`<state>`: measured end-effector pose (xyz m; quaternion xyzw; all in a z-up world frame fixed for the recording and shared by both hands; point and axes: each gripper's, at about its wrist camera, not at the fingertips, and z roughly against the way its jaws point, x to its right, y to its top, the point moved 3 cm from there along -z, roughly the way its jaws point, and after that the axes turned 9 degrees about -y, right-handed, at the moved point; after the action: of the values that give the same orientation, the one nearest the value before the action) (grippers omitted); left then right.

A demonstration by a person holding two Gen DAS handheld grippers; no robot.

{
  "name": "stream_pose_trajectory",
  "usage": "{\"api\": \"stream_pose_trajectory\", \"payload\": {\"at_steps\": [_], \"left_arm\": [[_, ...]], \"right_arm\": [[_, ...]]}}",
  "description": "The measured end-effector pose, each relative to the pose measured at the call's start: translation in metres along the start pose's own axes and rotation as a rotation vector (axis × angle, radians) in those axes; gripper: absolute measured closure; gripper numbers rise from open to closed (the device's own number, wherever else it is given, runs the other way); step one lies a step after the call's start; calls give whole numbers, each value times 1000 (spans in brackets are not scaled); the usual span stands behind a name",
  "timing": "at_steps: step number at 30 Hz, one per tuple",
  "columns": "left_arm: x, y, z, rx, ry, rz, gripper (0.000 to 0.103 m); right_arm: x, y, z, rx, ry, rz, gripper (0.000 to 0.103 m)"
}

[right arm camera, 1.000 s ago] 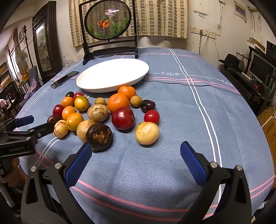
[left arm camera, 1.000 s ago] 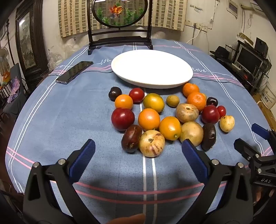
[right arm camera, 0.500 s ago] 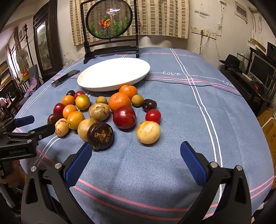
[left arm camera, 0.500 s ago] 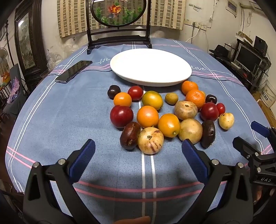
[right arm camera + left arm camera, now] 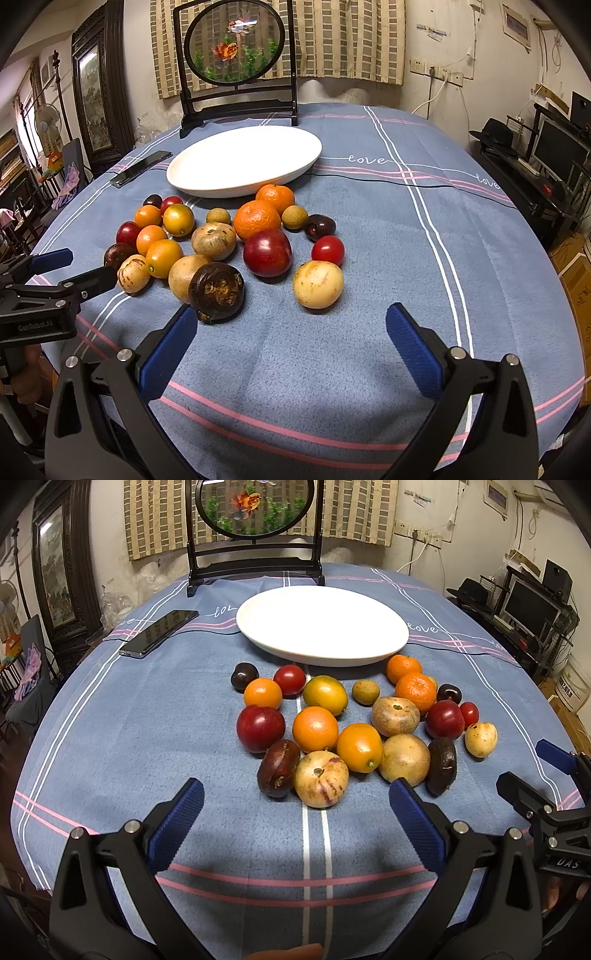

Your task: Organize fruits

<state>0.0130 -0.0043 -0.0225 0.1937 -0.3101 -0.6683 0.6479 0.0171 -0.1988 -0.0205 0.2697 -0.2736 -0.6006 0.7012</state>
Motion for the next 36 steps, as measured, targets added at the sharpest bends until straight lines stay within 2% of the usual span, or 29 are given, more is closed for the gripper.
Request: {"api": "stream_pose_trajectory", "payload": {"at_steps": [36], "left_arm": [[-1, -2, -6, -19, -8, 0, 2]], "right_arm": [[-2, -3, -6, -17, 2, 8, 1]]}}
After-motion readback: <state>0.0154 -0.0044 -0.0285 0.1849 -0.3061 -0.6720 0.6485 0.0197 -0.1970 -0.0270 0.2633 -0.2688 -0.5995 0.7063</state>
